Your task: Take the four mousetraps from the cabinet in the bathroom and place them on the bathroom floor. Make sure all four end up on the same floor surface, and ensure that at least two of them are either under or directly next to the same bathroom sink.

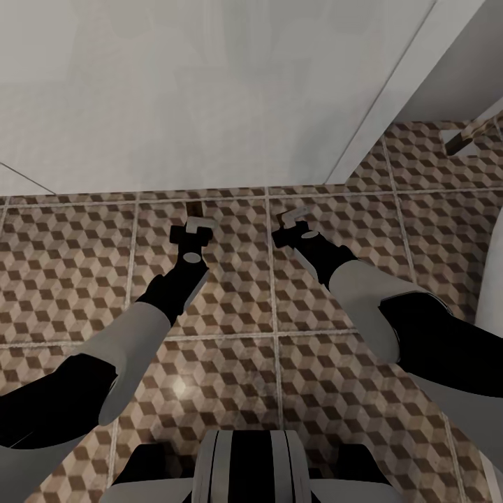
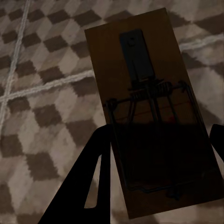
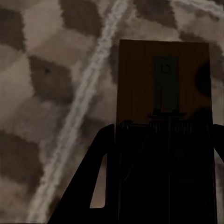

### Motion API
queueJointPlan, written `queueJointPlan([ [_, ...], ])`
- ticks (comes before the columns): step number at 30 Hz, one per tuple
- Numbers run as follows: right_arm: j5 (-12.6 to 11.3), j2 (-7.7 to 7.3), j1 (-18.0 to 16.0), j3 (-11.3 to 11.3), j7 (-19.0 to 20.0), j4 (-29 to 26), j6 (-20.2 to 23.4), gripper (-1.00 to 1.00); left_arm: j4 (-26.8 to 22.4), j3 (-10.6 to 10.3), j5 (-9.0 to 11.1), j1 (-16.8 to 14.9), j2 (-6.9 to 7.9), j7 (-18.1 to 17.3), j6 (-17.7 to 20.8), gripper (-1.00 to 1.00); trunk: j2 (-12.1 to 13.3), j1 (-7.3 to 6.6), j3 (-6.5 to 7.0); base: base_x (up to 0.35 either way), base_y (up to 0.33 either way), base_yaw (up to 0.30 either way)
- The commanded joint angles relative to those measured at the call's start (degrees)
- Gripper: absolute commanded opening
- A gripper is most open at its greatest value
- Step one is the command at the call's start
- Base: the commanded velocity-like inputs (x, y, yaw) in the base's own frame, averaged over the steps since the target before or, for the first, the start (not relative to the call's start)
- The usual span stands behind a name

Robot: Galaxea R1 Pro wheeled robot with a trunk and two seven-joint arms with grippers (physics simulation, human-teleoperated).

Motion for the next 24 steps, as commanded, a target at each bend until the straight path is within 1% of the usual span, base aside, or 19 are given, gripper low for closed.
queueJointPlan([
  [1, 0.52, 0.00, -0.01, -0.01, 0.18, -0.12, 0.40, -1.00, -0.05, -0.24, -0.64, -0.03, 0.02, 0.51, 0.47, -1.00, -0.03, 0.01, -0.25, 0.000, 0.000, 0.000],
  [7, 0.50, 0.00, -0.01, -0.01, 0.18, -0.12, 0.40, -1.00, -0.20, -0.30, -0.59, -0.03, -0.06, 0.52, 0.47, -1.00, -0.11, 0.17, -0.25, 0.000, 0.000, 0.000],
  [13, 0.52, 0.00, -0.01, -0.01, 0.18, 0.49, 0.30, -1.00, -0.76, -0.92, -0.64, -0.03, -0.08, 0.52, 0.47, -1.00, -0.19, 0.32, -0.25, 0.000, 0.000, 0.000],
  [20, 0.52, 0.00, -0.01, -0.01, 0.12, 1.59, -2.12, -1.00, -1.77, -1.07, -0.60, -0.03, -0.07, 0.52, 0.55, -1.00, -0.23, 0.40, -0.25, 0.000, 0.000, 0.000],
  [24, 0.52, 0.00, -0.01, -0.01, 0.10, 1.82, -2.66, -1.00, -1.86, -1.46, -0.64, -0.03, -0.07, 0.52, 0.56, -1.00, -0.23, 0.40, -0.25, 0.000, 0.000, 0.000],
])
